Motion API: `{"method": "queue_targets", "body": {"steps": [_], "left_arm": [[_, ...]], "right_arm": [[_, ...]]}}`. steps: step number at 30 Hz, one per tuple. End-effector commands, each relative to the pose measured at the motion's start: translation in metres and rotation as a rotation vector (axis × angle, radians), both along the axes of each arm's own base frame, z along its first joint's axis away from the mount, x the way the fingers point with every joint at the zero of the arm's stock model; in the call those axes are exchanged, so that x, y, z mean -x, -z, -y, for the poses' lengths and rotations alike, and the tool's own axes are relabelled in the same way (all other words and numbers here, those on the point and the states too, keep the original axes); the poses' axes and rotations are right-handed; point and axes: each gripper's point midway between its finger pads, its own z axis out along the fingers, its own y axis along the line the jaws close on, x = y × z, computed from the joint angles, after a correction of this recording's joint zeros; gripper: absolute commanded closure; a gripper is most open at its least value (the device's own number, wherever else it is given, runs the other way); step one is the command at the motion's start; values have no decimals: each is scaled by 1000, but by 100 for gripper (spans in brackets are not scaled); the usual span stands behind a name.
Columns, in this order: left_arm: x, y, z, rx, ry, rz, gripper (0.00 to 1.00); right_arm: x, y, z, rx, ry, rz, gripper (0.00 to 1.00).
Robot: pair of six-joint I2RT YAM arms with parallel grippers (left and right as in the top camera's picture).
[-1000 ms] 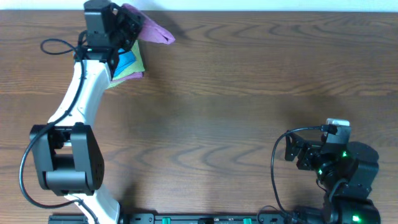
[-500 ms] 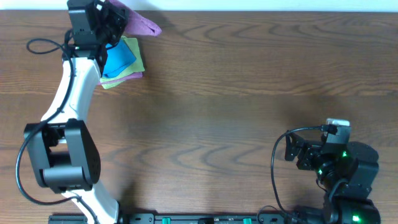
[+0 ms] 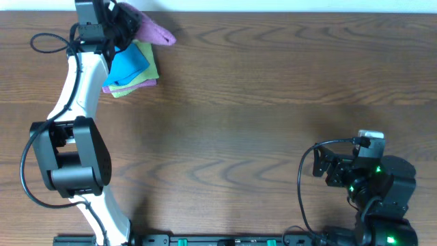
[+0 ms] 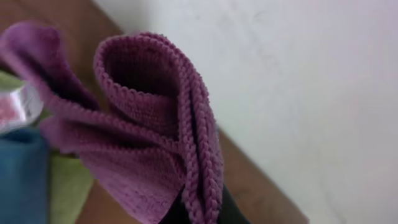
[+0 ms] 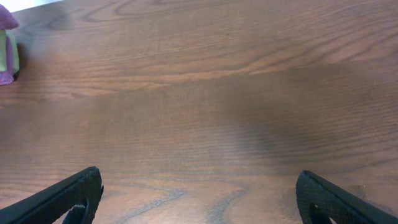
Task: Fold the cloth
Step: 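Lower the purple cloth onto the top of the cloth stack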
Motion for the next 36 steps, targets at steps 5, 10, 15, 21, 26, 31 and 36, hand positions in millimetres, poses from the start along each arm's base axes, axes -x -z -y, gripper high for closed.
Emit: {"method": "queue_targets", "body": {"steps": [5, 10, 15, 21, 26, 31, 36], "left_arm": [[12, -45, -15, -108, 25, 82, 94], [17, -55, -18, -100, 33, 92, 94], [22, -53, -16, -88, 44, 69, 94], [33, -35, -17, -89, 42, -17, 94], [49, -15, -24, -130, 29, -124, 94], [74, 7, -34, -191, -1, -261, 94], [87, 21, -46, -249, -39, -340, 94]], "right_arm": [[0, 1, 1, -8, 11, -3, 1], [0, 2, 1, -8, 11, -3, 1], [0, 1, 1, -8, 11, -3, 1], [0, 1, 1, -8, 11, -3, 1], [0, 2, 1, -8, 11, -3, 1], [0, 1, 1, -8, 11, -3, 1], [0, 2, 1, -8, 11, -3, 1]]}}
